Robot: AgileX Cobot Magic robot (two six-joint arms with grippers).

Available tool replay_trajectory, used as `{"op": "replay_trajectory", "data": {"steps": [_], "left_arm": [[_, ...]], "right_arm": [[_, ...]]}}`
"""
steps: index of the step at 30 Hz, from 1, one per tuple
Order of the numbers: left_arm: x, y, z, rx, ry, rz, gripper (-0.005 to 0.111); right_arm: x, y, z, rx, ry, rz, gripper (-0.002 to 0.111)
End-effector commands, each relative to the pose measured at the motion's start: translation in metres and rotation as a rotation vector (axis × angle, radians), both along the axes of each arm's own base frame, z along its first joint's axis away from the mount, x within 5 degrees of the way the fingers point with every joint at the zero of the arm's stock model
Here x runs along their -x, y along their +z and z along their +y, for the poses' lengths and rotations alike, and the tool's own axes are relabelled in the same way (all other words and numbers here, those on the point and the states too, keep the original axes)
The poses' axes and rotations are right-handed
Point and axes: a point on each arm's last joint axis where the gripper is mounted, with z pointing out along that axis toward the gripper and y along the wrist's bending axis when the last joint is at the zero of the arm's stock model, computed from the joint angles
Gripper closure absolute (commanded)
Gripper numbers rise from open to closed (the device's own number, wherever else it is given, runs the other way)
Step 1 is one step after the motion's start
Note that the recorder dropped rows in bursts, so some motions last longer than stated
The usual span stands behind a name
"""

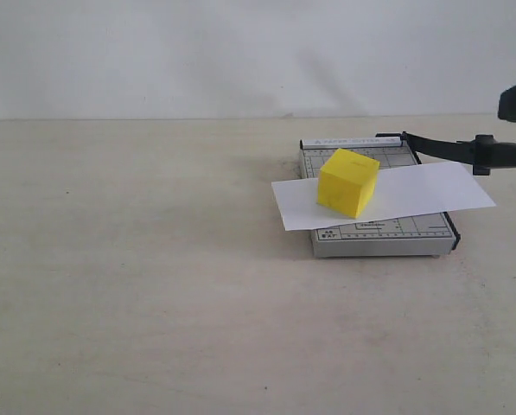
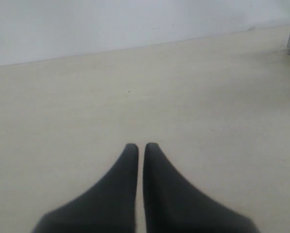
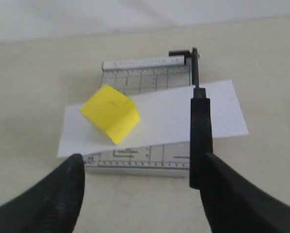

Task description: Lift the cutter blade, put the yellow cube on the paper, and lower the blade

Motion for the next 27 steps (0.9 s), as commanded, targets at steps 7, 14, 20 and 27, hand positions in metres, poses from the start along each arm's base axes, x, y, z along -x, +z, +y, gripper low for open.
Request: {"op": "replay_trajectory", "data": {"steps": [7, 14, 20, 27], "left_arm": [[-0.001, 0.002, 0.0, 0.008, -0.003, -0.028, 0.102], [-0.001, 0.005, 0.0, 0.01, 0.0, -0.065, 0.102], [-0.001, 0.005, 0.0, 0.01, 0.0, -0.065, 0.102], [-0.001, 0.005, 0.0, 0.01, 0.0, -0.063, 0.102]], "right_arm": [[-0.077, 0.014, -0.01, 0.272, 0.084, 0.366, 0.043], [-0.093, -0.007, -0.009, 0.289, 0.124, 0.442, 0.043], [-0.105, -0.028, -0.009, 0.304, 0.148, 0.514, 0.043], [-0.108, -0.036, -0.01, 0.337, 0.172, 0.547, 0.086]]}}
